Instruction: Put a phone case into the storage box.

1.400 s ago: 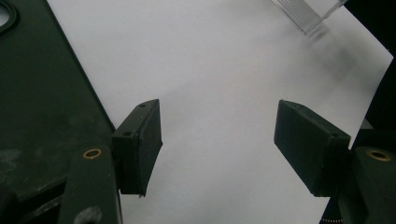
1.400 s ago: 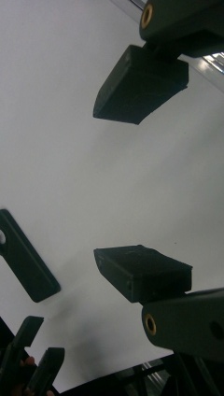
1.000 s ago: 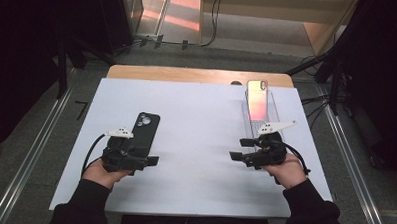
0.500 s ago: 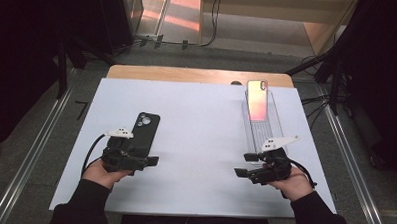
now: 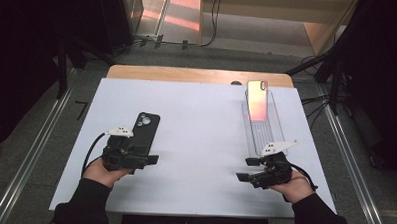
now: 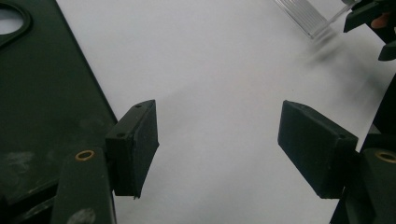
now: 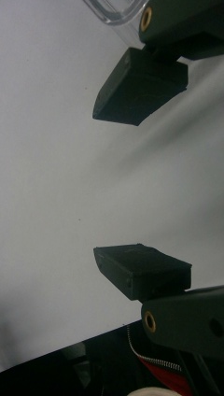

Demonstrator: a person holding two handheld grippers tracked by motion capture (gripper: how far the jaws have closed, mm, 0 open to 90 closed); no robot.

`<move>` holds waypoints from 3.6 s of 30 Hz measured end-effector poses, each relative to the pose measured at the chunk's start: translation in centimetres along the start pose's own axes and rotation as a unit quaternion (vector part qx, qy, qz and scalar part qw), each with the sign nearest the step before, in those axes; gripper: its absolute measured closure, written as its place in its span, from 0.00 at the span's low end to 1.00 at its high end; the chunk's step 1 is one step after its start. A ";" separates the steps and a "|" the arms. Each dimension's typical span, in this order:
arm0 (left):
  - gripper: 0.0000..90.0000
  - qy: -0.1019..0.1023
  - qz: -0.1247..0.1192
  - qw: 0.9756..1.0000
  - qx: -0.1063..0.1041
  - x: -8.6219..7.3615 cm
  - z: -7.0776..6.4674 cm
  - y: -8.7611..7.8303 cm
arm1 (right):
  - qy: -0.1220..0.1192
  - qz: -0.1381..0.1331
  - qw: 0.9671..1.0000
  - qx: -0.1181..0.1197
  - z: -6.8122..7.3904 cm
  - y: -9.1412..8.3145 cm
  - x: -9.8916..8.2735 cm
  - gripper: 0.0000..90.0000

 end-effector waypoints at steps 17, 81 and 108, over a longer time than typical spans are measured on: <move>0.26 -0.018 -0.017 0.999 0.049 1.2 2.4 -0.5 | 0.006 -0.003 1.000 -0.007 -0.3 -0.1 -0.2 0.30; 0.10 -0.048 0.018 0.976 0.213 3.7 7.6 4.0 | 0.004 -0.002 1.000 -0.008 -0.3 -0.1 -0.2 0.30; 0.10 -0.026 0.059 0.968 0.244 2.8 7.8 5.1 | 0.004 0.005 1.000 -0.010 -0.2 0.0 -0.2 0.30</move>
Point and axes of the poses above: each handheld gripper's, and its own axes: y roughly forward along the jaws, x roughly out of its top, z roughly to its left, the point moved 1 cm from there along y, roughly forward along the jaws, and after that the axes turned 12 degrees about -x, right-handed, at the moved point
